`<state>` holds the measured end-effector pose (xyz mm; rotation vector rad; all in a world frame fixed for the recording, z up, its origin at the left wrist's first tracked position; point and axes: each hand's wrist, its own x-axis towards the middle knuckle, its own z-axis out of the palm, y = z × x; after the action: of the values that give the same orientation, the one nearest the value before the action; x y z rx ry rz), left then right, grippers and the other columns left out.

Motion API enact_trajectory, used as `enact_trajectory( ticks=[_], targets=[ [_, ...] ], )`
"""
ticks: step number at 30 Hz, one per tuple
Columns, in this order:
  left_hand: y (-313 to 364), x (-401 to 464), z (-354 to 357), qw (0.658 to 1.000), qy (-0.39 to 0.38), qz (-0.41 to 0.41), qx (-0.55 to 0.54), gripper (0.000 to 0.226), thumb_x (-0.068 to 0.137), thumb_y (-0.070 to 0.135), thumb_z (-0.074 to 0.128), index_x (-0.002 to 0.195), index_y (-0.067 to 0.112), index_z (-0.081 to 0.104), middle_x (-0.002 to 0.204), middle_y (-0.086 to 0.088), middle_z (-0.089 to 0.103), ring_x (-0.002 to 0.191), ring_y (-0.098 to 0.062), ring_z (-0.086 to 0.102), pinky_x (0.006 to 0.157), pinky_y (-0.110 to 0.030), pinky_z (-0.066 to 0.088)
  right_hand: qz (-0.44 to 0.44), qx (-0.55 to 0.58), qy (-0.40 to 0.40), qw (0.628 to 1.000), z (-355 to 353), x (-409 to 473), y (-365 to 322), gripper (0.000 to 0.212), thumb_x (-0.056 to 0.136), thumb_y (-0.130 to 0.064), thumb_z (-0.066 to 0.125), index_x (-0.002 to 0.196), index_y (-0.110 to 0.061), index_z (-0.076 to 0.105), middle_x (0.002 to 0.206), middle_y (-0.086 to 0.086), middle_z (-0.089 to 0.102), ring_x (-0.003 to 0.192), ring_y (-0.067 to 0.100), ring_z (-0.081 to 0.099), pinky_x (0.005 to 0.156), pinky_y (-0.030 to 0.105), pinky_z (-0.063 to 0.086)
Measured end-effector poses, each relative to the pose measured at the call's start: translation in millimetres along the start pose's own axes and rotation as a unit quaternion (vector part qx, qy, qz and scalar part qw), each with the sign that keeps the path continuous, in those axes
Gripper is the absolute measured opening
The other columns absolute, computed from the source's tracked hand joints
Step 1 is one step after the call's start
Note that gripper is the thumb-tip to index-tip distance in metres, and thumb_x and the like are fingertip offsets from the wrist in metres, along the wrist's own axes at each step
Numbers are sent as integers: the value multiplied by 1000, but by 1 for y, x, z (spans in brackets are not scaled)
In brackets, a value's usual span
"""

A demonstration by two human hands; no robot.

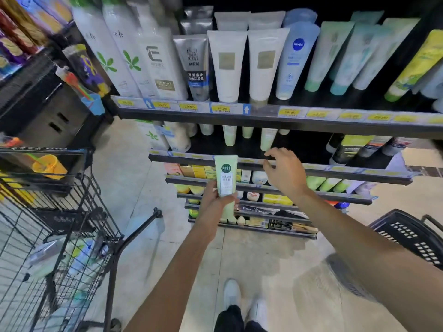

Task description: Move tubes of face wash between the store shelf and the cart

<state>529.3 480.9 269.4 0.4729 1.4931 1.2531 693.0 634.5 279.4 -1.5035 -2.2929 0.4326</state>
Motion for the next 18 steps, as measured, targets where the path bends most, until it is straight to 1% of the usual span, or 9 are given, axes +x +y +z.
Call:
enact_trajectory(
  ticks=[2, 3, 5, 6, 9, 11, 14, 16, 18],
  targets=[
    [-2, 18, 7, 1000, 10, 6, -2, 55, 84, 6, 79, 131, 18, 54, 120, -11, 73, 103, -31, 73, 91, -53, 58, 1, -29, -7, 1000, 11, 7, 17, 32, 98, -34, 64, 123, -15, 69, 111, 9, 68, 108, 32, 61, 87, 43, 51],
    [-4, 28, 9, 1000, 12, 12, 4, 56, 82, 9, 80, 131, 20, 55, 121, -10, 73, 106, -31, 73, 91, -53, 58, -4, -47, -7, 999, 17, 12, 26, 32, 97, -35, 65, 122, -14, 69, 110, 10, 68, 107, 33, 61, 86, 43, 51],
    [-7, 45, 15, 999, 13, 31, 23, 55, 75, 17, 82, 124, 26, 59, 119, -3, 75, 111, -29, 71, 97, -57, 55, -8, -80, -7, 997, 29, 21, 43, 34, 97, -38, 65, 120, -14, 70, 108, 11, 69, 103, 35, 62, 82, 45, 53],
    [-8, 53, 17, 999, 16, 42, 27, 53, 74, 18, 83, 121, 28, 61, 117, -1, 75, 110, -28, 71, 99, -57, 55, -6, -93, -8, 996, 36, 25, 51, 35, 97, -41, 64, 119, -14, 70, 107, 11, 69, 101, 35, 63, 81, 45, 53],
    [-11, 80, 26, 994, 22, 91, 51, 44, 82, 11, 82, 119, 26, 64, 116, 4, 75, 110, -20, 70, 100, -50, 56, -11, -133, -6, 991, 57, 34, 71, 37, 98, -47, 59, 111, -16, 72, 100, 11, 68, 95, 36, 64, 78, 46, 51],
    [-9, 97, 33, 989, 24, 131, 68, 43, 85, 11, 81, 123, 22, 64, 117, 5, 74, 109, -16, 70, 97, -48, 58, -16, -145, 17, 989, 70, 38, 80, 36, 97, -48, 58, 104, -16, 74, 96, 11, 66, 92, 36, 62, 78, 45, 47],
    [0, 120, 41, 977, 53, 183, 99, 42, 86, 13, 81, 124, 16, 63, 115, 3, 74, 107, -14, 70, 96, -42, 59, -20, -160, 50, 986, 81, 39, 86, 35, 98, -49, 54, 103, -19, 73, 99, 10, 66, 95, 36, 61, 80, 44, 42],
    [7, 133, 47, 970, 65, 210, 106, 41, 85, 17, 81, 122, 15, 64, 113, 2, 75, 106, -14, 71, 94, -44, 59, -25, -153, 66, 986, 85, 39, 89, 39, 98, -50, 50, 103, -19, 72, 101, 10, 66, 96, 36, 61, 80, 44, 40],
    [15, 143, 53, 961, 80, 235, 124, 38, 85, 19, 81, 119, 16, 65, 110, 3, 75, 102, -12, 72, 91, -43, 61, -28, -146, 82, 986, 87, 37, 91, 47, 97, -54, 43, 103, -19, 72, 100, 9, 66, 96, 35, 61, 80, 43, 39]
  ],
)
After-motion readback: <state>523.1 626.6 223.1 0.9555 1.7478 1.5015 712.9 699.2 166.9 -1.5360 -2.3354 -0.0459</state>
